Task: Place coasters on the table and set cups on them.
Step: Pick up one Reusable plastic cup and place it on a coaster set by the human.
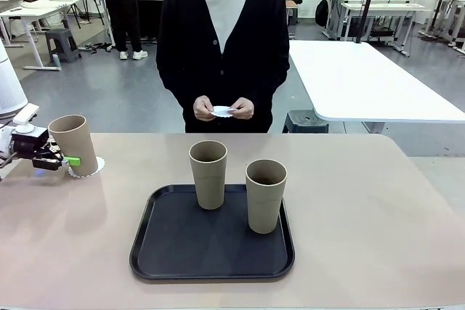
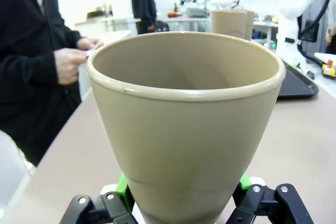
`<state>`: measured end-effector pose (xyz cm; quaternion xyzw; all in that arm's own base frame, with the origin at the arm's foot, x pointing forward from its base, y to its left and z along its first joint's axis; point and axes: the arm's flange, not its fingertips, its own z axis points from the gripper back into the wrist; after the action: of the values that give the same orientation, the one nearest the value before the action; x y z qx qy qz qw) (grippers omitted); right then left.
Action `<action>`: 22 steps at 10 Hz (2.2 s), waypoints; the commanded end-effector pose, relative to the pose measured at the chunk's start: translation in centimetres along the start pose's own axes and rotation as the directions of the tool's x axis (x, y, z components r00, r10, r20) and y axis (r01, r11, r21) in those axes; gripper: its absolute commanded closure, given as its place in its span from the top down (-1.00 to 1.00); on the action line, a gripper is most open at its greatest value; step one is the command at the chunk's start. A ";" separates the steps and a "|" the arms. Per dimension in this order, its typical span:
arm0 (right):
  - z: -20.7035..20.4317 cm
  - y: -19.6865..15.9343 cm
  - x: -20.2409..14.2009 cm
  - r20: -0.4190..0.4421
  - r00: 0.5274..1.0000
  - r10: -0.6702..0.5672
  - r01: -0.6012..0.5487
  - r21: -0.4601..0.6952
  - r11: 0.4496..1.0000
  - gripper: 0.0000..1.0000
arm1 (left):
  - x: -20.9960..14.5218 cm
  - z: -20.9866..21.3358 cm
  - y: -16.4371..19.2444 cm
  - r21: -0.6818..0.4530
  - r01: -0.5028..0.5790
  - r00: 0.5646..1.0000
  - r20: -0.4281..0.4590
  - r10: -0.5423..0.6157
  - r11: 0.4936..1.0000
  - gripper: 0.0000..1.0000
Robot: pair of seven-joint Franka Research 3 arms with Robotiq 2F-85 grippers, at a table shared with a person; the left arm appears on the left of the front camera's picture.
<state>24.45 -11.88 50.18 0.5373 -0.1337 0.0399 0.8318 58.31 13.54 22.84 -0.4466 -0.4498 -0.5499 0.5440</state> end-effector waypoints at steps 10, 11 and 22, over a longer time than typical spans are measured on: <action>0.0 0.0 0.1 0.003 1.000 0.003 -0.003 0.012 1.000 1.00 | -0.7 0.5 0.7 0.000 -0.006 1.000 -0.011 0.006 1.000 1.00; 0.0 0.0 0.1 0.003 1.000 0.003 -0.003 0.012 1.000 1.00 | -0.7 0.6 0.7 -0.018 -0.002 1.000 -0.025 0.002 1.000 1.00; 0.0 0.0 0.1 0.003 1.000 0.003 -0.003 0.012 1.000 1.00 | 0.1 2.2 0.8 -0.061 -0.109 0.983 -0.153 0.099 0.992 1.00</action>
<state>24.45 -11.88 50.18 0.5373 -0.1337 0.0399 0.8318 58.90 15.35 22.62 -0.4484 -0.3878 -0.5589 0.5798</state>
